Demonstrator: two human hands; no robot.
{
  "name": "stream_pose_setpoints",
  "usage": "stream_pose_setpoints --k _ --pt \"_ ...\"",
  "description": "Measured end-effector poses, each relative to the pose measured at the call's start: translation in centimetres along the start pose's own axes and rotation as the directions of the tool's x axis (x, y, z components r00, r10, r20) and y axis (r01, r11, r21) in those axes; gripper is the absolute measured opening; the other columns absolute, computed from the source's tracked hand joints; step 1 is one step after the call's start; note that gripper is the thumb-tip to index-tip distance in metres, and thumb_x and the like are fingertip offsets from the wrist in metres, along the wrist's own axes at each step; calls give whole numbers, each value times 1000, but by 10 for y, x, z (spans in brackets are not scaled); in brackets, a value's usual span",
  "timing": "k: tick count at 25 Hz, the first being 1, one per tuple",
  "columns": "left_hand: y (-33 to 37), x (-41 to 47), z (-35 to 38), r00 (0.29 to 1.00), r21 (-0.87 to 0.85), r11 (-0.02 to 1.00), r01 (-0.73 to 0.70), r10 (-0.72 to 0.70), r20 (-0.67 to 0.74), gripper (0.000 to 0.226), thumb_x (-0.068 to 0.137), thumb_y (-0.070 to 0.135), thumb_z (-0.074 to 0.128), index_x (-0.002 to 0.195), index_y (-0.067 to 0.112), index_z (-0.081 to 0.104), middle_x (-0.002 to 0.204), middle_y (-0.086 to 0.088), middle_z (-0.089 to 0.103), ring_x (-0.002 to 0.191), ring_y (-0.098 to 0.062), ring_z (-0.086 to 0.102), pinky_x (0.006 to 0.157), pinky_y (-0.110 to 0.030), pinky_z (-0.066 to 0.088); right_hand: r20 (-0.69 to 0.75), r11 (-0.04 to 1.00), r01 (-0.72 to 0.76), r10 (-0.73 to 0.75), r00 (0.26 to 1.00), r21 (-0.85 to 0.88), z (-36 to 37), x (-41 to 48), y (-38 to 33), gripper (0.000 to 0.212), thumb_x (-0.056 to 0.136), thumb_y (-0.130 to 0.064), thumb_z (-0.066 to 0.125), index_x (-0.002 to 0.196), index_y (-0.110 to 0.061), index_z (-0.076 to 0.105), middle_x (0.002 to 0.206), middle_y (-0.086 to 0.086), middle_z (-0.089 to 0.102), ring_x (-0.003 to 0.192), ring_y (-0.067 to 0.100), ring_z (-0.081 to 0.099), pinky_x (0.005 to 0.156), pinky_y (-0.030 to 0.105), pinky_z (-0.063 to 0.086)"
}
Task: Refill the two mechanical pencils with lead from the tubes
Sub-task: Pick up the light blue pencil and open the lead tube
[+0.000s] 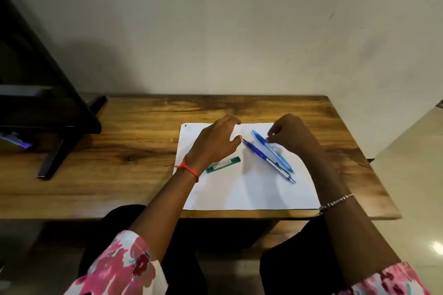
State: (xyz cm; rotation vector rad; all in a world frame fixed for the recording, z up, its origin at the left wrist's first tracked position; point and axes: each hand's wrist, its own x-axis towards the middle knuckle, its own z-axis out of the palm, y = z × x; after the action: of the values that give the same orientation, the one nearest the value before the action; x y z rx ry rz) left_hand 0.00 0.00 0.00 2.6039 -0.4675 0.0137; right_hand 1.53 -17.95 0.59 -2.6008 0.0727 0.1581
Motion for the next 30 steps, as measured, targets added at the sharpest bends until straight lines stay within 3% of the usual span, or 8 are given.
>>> stream_pose_setpoints --k 3,6,10,13,17,21,24,30 --pt "0 13 4 999 -60 998 -29 27 -35 35 91 26 52 124 17 51 133 -1 52 122 -20 47 91 -28 40 159 988 -136 147 976 -79 -2 7 2 37 70 -18 81 98 1 65 90 14 64 86 28 63 70 34 51" --pt "0 19 5 998 -53 997 -53 51 -39 36 90 25 53 125 17 50 136 -1 50 126 -19 43 96 -28 37 102 990 -107 117 988 -96 -3 6 5 33 72 -20 79 95 0 68 89 14 66 75 22 58 58 27 42" --pt "2 14 3 944 164 938 -306 321 -74 47 85 24 61 130 14 48 138 -5 49 134 -19 38 114 -33 20 91 969 -14 -8 996 246 -13 -6 -9 12 83 -15 67 84 -4 72 73 9 69 56 13 61 58 22 48" --pt "2 18 3 840 370 835 -406 501 -208 28 78 24 63 102 11 67 95 -9 72 94 -26 66 106 -40 35 114 817 37 -125 986 575 -15 -18 -14 11 86 -11 63 81 -8 72 75 10 69 54 15 62 55 24 52" --pt "-2 14 -15 993 -34 993 -114 113 -32 18 87 17 59 89 4 70 85 -16 70 77 -30 63 74 -40 52 71 471 -27 -76 995 882 -14 -17 -12 8 84 -1 63 89 3 68 74 10 72 60 17 70 58 19 56" --pt "2 10 -21 992 -396 917 55 -6 125 15 87 7 58 92 -3 69 81 -15 70 55 -11 62 63 -27 55 29 337 -38 29 999 941 -10 -8 -11 13 87 -12 62 83 -1 69 76 12 72 58 14 68 54 19 53" --pt "6 11 -20 977 -519 842 148 -42 210 15 87 4 58 90 -6 68 70 -10 67 49 -7 61 59 -24 56 73 353 -114 128 989 929 -5 -4 -14 20 88 -23 62 81 -5 69 82 11 71 53 12 64 47 19 47" --pt "-11 -2 -27 949 -498 829 256 -116 294 16 86 8 61 91 -5 69 67 -4 68 55 -12 66 68 -30 58 23 100 -61 350 937 993 -29 4 12 22 93 -18 54 75 -7 61 62 3 67 45 11 56 46 19 47"
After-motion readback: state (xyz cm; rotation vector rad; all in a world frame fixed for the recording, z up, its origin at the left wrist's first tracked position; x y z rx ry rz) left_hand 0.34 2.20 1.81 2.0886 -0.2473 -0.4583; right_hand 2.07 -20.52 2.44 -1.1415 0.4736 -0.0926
